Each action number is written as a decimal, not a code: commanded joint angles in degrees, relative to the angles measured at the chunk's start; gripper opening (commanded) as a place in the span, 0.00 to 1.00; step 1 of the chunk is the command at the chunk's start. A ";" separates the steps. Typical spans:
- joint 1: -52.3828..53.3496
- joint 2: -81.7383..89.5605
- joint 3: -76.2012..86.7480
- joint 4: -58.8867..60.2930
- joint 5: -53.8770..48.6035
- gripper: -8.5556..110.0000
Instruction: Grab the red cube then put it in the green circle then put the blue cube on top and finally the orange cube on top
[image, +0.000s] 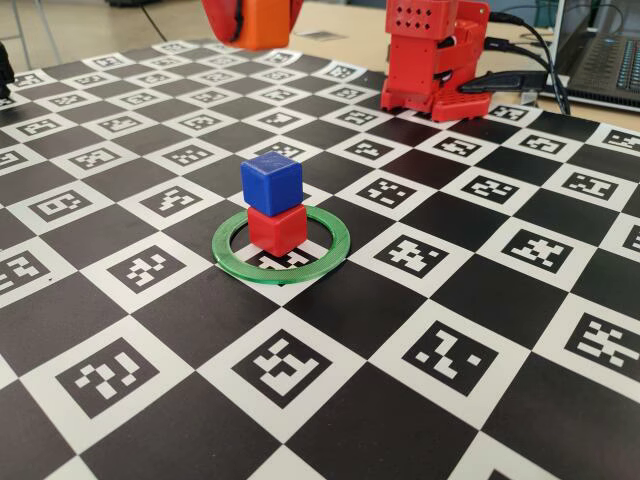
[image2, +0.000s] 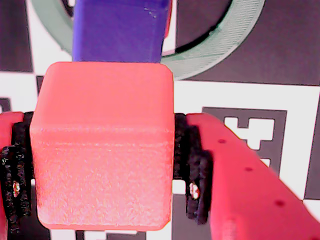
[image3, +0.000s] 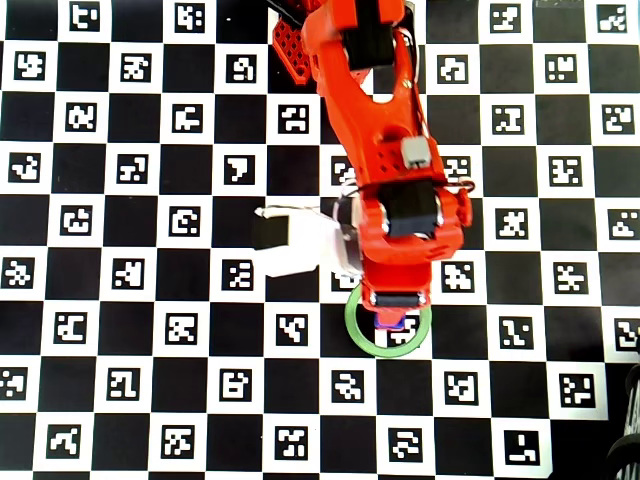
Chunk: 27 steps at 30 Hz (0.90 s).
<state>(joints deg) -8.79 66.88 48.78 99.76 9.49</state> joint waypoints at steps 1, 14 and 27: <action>-1.76 -0.18 -4.83 3.25 1.23 0.12; -3.87 -3.60 -5.19 -0.79 3.96 0.12; 0.53 -3.34 -0.97 -5.71 3.52 0.12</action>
<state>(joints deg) -9.14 60.47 48.34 95.01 13.18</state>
